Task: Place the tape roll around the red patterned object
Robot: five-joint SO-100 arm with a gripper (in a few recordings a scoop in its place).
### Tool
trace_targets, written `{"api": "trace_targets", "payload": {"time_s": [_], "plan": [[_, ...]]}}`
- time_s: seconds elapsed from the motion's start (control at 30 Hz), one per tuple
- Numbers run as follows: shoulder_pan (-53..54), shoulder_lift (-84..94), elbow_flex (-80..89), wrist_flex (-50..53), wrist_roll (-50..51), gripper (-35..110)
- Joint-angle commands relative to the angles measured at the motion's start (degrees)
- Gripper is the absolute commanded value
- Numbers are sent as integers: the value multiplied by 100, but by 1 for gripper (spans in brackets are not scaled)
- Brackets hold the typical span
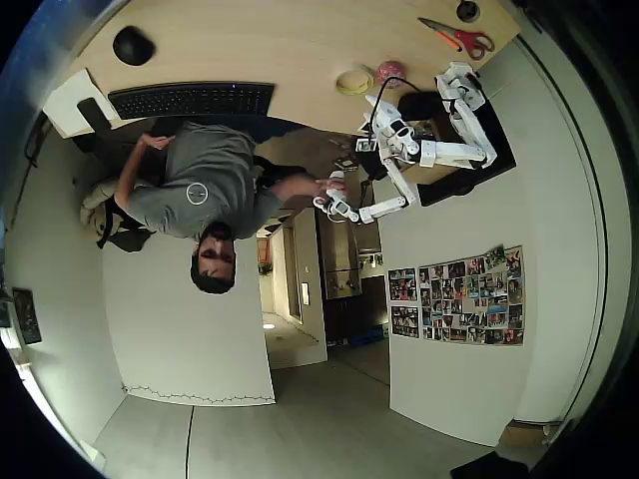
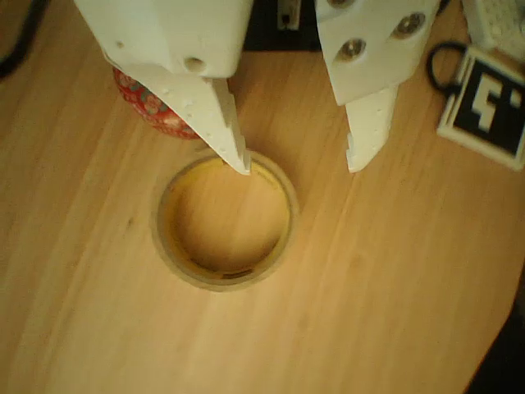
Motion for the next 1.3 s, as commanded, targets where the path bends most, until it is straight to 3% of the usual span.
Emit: {"api": "trace_targets", "payload": {"time_s": [0.0, 0.47, 0.7, 1.27], "plan": [[0, -176, 35, -62, 141, 30], [-176, -1002, -290, -870, 237, 29], [-176, -1257, -334, -1055, 272, 16], [-255, -1652, 97, -1960, 308, 6]]}}
